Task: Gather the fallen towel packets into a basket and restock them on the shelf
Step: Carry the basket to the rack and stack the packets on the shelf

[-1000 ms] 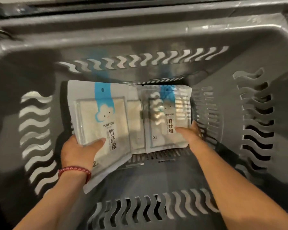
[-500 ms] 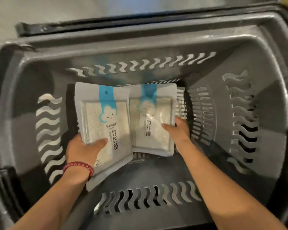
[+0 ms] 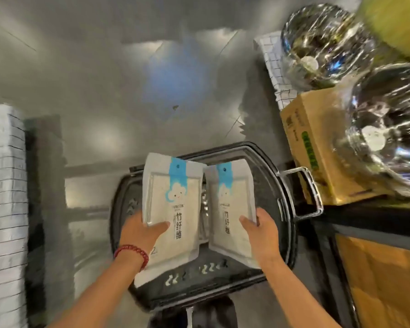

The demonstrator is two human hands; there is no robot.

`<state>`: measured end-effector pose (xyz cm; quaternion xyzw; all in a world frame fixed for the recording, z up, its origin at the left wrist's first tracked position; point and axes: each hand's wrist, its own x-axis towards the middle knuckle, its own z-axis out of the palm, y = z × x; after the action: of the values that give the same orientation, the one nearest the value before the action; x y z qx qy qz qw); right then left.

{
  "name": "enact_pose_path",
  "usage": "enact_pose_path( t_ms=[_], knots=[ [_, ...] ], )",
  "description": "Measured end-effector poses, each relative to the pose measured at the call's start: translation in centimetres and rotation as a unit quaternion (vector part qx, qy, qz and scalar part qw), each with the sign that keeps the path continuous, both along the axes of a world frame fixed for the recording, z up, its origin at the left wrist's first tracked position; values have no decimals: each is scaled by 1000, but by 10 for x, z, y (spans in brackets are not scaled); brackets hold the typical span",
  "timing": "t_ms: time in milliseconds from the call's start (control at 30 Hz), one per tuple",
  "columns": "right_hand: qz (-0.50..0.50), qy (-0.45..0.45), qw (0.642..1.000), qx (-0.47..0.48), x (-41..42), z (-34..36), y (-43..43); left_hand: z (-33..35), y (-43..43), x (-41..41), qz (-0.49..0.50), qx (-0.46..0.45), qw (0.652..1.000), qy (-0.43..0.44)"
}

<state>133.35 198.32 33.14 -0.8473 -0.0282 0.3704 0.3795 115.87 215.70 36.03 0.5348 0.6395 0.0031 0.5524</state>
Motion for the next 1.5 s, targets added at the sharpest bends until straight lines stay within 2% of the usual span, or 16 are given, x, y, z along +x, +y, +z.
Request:
enact_pose_path(
  t_ms=[167, 333, 533, 667, 833, 933, 1033, 1133, 1333, 1500],
  knots=[
    [-107, -30, 992, 60, -7, 146, -29, 135, 6, 9, -44, 24, 996, -73],
    [-176, -107, 966, 155, -29, 287, -84, 266, -6, 17, -100, 48, 981, -158],
    [-249, -212, 923, 205, -41, 417, -176, 395, -47, 68, -190, 74, 939, -277],
    [-327, -298, 873, 207, -37, 469, -254, 450, -101, 124, -248, 58, 898, -359],
    [-442, -363, 793, 208, -11, 494, -361, 481, -200, 209, -350, 36, 831, -431],
    [-505, -392, 740, 208, 11, 503, -417, 488, -264, 257, -405, -11, 797, -449],
    [-551, -435, 688, 183, 30, 512, -468, 491, -325, 296, -454, -11, 768, -451],
    [-565, -450, 672, 162, 39, 514, -505, 490, -375, 327, -498, -13, 752, -432],
    [-594, -439, 657, 154, 55, 503, -539, 467, -446, 376, -540, -74, 717, -435],
    [-624, -439, 633, 128, 64, 492, -539, 420, -470, 404, -567, -121, 720, -381]
  ],
)
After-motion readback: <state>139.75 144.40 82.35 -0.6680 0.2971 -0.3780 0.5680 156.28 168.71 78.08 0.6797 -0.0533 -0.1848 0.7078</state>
